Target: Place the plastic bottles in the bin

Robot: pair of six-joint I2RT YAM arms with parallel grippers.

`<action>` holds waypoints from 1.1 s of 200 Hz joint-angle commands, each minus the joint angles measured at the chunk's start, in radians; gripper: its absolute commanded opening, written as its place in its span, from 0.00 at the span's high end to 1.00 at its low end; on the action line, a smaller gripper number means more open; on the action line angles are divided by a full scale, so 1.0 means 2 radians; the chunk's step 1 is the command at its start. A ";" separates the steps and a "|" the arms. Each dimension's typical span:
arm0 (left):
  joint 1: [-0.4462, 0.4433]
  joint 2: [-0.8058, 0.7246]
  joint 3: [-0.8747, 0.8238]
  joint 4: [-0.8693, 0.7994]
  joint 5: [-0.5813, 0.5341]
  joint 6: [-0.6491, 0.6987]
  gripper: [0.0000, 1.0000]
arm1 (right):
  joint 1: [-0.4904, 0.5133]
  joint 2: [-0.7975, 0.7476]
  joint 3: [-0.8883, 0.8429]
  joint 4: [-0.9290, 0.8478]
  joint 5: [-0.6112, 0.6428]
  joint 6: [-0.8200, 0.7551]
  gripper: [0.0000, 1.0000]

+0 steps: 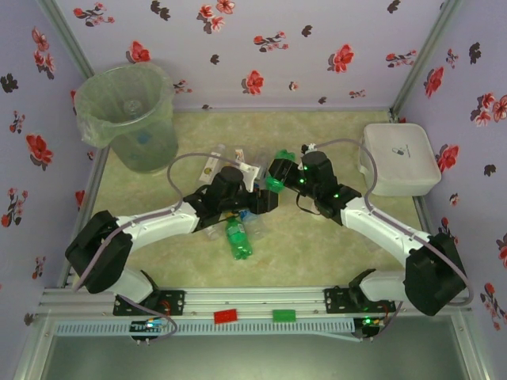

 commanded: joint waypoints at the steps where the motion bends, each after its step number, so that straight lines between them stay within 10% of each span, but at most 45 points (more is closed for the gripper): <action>1: -0.003 0.003 0.014 -0.008 0.008 0.008 0.62 | 0.005 -0.008 0.014 0.010 0.005 -0.011 0.55; 37: -0.003 0.002 0.021 -0.012 0.006 0.013 0.73 | 0.005 -0.008 0.016 0.007 0.004 -0.012 0.49; 88: -0.003 -0.023 0.018 -0.041 -0.043 0.034 0.84 | -0.003 -0.034 0.059 -0.078 0.030 -0.074 0.01; 125: 0.006 -0.061 0.021 -0.090 -0.101 0.066 1.00 | -0.018 -0.057 0.084 -0.133 0.042 -0.107 0.00; 220: 0.157 -0.113 0.191 -0.263 -0.180 0.200 1.00 | -0.031 -0.032 0.070 -0.150 0.031 -0.133 0.00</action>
